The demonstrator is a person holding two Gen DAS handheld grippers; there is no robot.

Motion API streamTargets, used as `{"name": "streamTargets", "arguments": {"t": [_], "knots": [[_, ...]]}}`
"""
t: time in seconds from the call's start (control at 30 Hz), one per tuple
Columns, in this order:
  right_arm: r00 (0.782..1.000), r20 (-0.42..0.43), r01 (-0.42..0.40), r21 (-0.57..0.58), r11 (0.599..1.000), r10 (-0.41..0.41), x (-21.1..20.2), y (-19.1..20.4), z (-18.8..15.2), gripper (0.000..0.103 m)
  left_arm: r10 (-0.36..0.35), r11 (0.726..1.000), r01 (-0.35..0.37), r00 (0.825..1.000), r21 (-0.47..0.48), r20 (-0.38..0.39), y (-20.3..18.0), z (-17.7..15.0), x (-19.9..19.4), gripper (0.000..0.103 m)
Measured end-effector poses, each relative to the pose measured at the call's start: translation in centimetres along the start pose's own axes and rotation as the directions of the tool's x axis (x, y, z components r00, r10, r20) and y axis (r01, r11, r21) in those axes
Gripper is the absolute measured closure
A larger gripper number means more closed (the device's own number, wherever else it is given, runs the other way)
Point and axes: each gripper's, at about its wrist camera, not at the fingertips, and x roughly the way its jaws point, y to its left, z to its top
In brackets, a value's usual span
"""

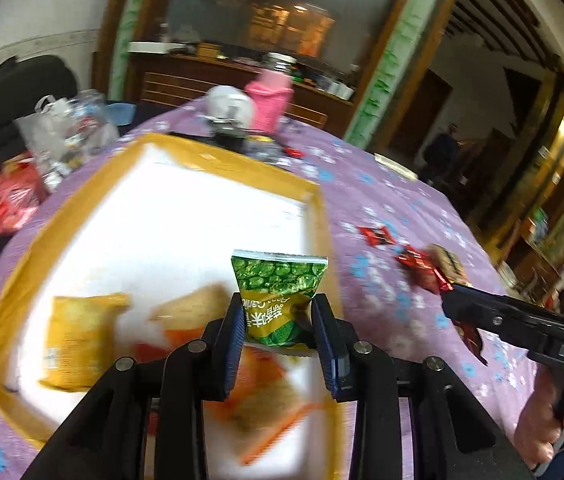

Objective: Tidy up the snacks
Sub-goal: 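Lift and carry the pea bag and chocolate bar over the white box, then lower both snacks into the box and open both tools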

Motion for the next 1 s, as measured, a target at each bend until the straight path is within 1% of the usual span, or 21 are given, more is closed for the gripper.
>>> {"name": "streamTargets", "arguments": {"t": [0.07, 0.2, 0.33, 0.5, 0.83, 0.93, 1.0], "knots": [[1.0, -0.014, -0.014, -0.013, 1.0, 0.014, 1.3, 1.3, 0.3, 0.077, 0.045, 0.999, -0.044, 0.999, -0.017, 0.008, 1.6, -0.2, -0.1, 0.068], [0.998, -0.04, -0.041, -0.034, 0.999, 0.04, 3.7, 3.6, 1.0, 0.077, 0.054, 0.997, -0.054, 0.998, -0.055, 0.013, 3.6, -0.7, -0.6, 0.068], [0.997, -0.07, -0.031, -0.051, 0.998, 0.028, 6.3, 4.9, 1.3, 0.077, 0.062, 0.996, -0.06, 0.998, -0.07, 0.013, 4.7, -1.0, -0.8, 0.068], [0.995, -0.103, -0.01, -0.046, 0.999, 0.005, 8.8, 5.3, 1.2, 0.077, 0.065, 0.994, -0.064, 0.998, -0.085, 0.007, 5.5, -1.1, -0.4, 0.068], [0.989, -0.146, -0.022, -0.022, 1.0, 0.019, 12.2, 6.3, 1.1, 0.077, 0.072, 0.993, -0.071, 0.997, -0.09, 0.001, 5.7, -1.1, -0.3, 0.068], [0.99, -0.138, -0.016, -0.03, 0.999, 0.011, 12.7, 6.7, 0.9, 0.077, 0.077, 0.993, -0.076, 0.997, -0.096, 0.007, 5.9, -1.0, -0.7, 0.068], [0.991, -0.131, -0.016, -0.037, 0.999, 0.011, 12.5, 6.8, 0.9, 0.075, 0.079, 0.992, -0.078, 0.997, -0.101, 0.013, 6.1, -1.0, -1.0, 0.068]]}}
